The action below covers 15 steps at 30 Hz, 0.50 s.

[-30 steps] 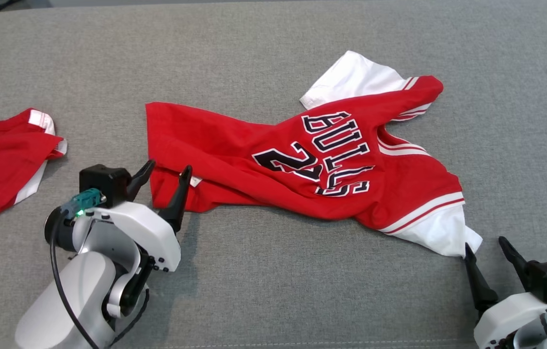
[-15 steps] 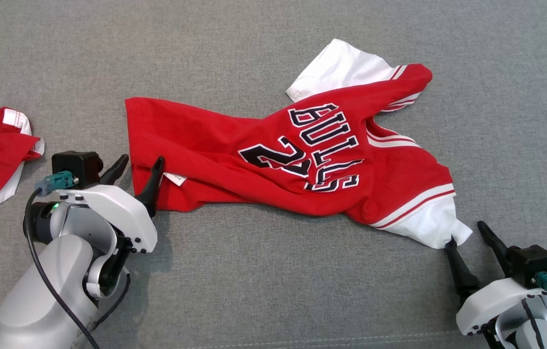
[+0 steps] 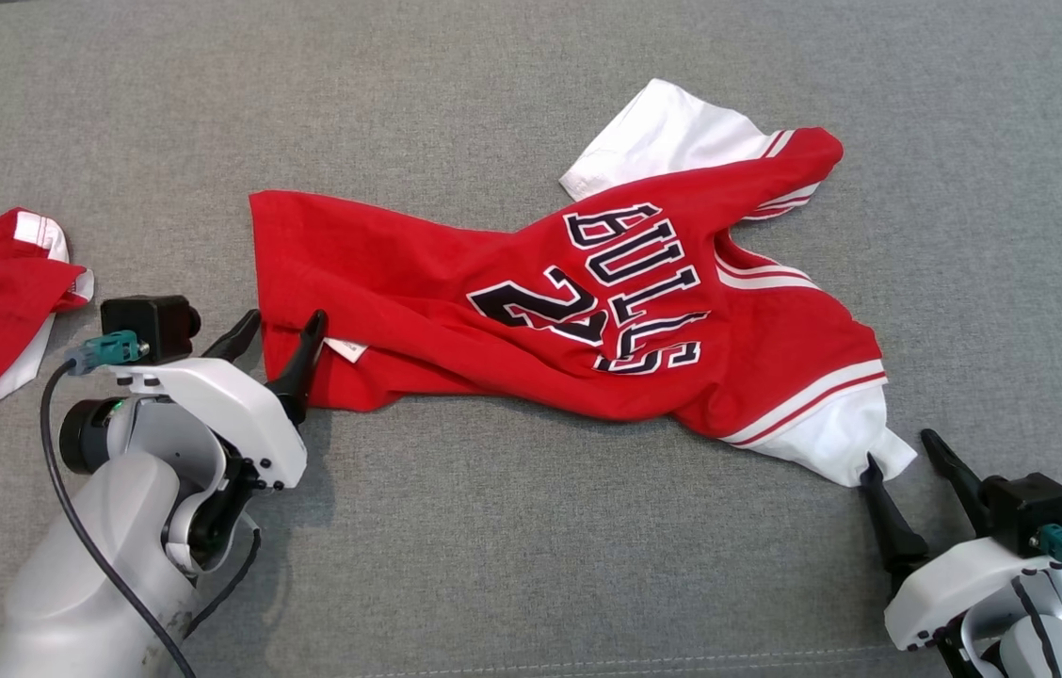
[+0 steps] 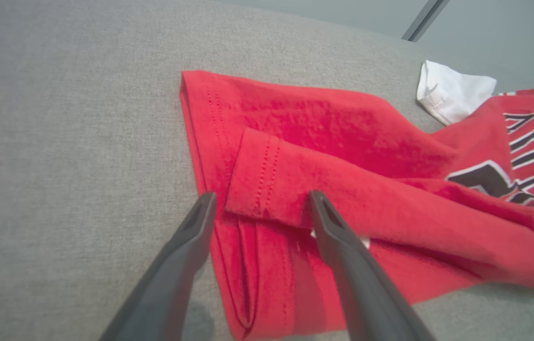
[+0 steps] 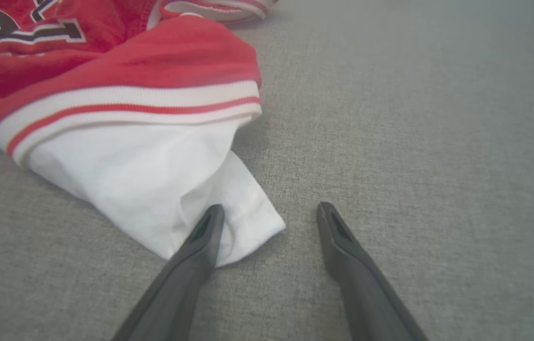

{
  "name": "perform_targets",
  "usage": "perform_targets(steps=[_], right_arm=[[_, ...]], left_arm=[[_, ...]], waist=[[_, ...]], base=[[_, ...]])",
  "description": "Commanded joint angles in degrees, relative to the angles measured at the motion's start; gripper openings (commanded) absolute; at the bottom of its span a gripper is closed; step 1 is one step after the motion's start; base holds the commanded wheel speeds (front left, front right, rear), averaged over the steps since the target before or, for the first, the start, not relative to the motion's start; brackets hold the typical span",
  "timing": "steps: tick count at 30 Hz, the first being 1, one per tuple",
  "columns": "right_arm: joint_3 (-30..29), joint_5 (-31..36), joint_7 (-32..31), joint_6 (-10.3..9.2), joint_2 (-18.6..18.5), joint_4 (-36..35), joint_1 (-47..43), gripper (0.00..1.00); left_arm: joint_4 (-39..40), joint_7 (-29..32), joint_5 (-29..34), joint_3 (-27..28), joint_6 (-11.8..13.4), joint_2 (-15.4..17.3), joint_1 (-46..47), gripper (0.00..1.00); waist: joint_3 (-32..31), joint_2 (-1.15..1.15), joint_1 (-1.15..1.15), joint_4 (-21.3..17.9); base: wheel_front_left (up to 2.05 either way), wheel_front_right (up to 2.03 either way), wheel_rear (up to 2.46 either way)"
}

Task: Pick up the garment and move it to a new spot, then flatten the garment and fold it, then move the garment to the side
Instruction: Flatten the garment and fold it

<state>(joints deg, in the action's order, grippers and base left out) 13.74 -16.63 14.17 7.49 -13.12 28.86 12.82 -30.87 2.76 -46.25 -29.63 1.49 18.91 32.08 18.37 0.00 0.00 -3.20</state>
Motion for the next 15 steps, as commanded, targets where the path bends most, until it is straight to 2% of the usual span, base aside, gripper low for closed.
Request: perform_targets(steps=[1, 3, 4, 5, 6, 7, 8, 15], right_arm=[[2.01, -0.13, -0.16, 0.00, -0.31, 0.24, -0.04, 1.00], [2.73, -0.68, -0.15, 0.00, -0.59, 0.42, 0.12, 1.00], [2.97, -0.87, -0.14, 0.00, -0.64, 0.45, 0.18, 1.00], [3.38, -1.05, -0.13, 0.00, -0.73, 0.46, 0.21, 1.00], [3.64, -1.26, -0.13, 0.00, -0.82, 0.49, 0.22, 0.52], [3.75, -1.57, -0.20, 0.00, -0.88, 0.61, 0.17, 0.36], [4.00, -2.03, -0.58, 0.00, -0.87, 0.78, -0.02, 0.00], [3.91, -4.35, -0.55, 0.00, -1.17, 0.36, -1.10, 0.00]], left_arm=[[0.73, -0.38, -0.40, 2.16, -0.41, 1.93, 2.60, 1.00], [-1.03, -0.89, -0.46, 2.14, -0.74, 1.75, 3.04, 0.97], [-1.46, -1.01, -0.86, 2.28, -1.15, 1.55, 3.11, 0.89], [-1.86, -1.27, -1.02, 2.36, -1.40, 1.44, 3.19, 0.71], [-2.25, -1.30, -0.85, 2.14, -1.56, 1.47, 3.31, 0.23], [-2.46, -1.60, -0.88, 2.10, -1.86, 1.36, 3.40, 0.00], [-2.64, -1.82, -0.83, 1.95, -2.17, 1.28, 3.49, 0.00], [-3.23, -3.06, -1.30, 1.81, -3.63, 0.93, 3.56, 0.00]], waist=[[-0.01, 0.00, 0.00, 0.00], [-0.09, 0.00, 0.00, -0.11], [-0.14, 0.00, 0.00, -0.16], [-0.21, 0.00, 0.00, -0.20], [-0.23, 0.00, 0.00, -0.25], [-0.26, 0.00, 0.00, -0.25], [-0.27, 0.00, 0.00, -0.23], [-0.18, 0.00, 0.00, -0.37]], base=[[0.00, 0.00, 0.00], [0.00, 0.00, 0.00], [0.00, 0.00, 0.00], [0.00, 0.00, 0.00], [0.00, 0.00, 0.00], [0.00, 0.00, 0.00], [0.00, 0.00, 0.00], [0.00, 0.00, 0.00]])
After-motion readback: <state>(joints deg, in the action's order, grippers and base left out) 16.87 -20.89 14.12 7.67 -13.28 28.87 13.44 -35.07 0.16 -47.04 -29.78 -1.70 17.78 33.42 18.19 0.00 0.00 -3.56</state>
